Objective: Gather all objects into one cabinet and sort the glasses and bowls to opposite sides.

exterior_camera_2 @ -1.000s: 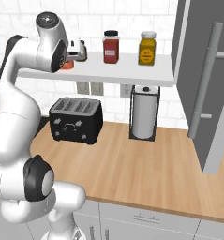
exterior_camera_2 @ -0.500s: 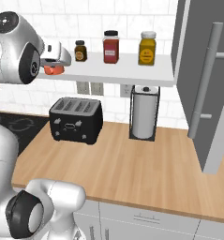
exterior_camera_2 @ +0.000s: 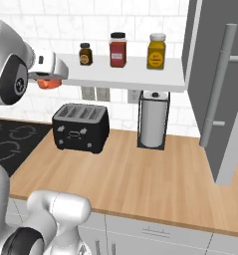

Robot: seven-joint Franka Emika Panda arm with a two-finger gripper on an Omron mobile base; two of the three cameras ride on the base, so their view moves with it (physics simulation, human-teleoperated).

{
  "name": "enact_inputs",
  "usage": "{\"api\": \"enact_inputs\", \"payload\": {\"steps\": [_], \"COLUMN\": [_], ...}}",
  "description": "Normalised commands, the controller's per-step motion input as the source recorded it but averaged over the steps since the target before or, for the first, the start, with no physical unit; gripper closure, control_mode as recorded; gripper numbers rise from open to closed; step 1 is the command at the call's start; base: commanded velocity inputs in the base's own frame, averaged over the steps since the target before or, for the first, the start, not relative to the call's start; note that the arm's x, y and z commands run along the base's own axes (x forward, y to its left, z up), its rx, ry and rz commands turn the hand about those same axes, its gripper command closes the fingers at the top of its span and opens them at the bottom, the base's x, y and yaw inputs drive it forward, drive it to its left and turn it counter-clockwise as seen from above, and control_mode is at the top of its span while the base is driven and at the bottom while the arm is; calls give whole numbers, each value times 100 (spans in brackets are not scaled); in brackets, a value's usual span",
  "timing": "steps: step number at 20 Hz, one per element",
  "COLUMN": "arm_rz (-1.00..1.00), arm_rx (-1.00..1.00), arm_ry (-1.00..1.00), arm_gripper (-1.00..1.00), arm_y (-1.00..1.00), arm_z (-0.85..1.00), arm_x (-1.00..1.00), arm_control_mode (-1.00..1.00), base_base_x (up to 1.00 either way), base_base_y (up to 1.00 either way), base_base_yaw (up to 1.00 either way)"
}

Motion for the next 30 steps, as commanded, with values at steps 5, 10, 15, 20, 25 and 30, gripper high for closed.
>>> {"api": "enact_inputs", "payload": {"steps": [5,10,15,20,25,30], "arm_rz": [-7,-8,-3,0,0,0], "arm_rx": [0,0,0,0,0,0], "arm_ry": [9,15,3,0,-3,-1], "arm_gripper": [100,100,100,100,100,100], "arm_y": [-17,-18,-10,-1,0,-1], "arm_z": [-19,-42,-20,-8,0,0], "arm_x": [-42,-24,0,-27,-38,-53], "arm_control_mode": [-100,-100,-100,-100,-100,-100], "base_base_x": [0,0,0,0,0,0], "base_base_y": [0,0,0,0,0,0], "base_base_yaw": [0,0,0,0,0,0]}}
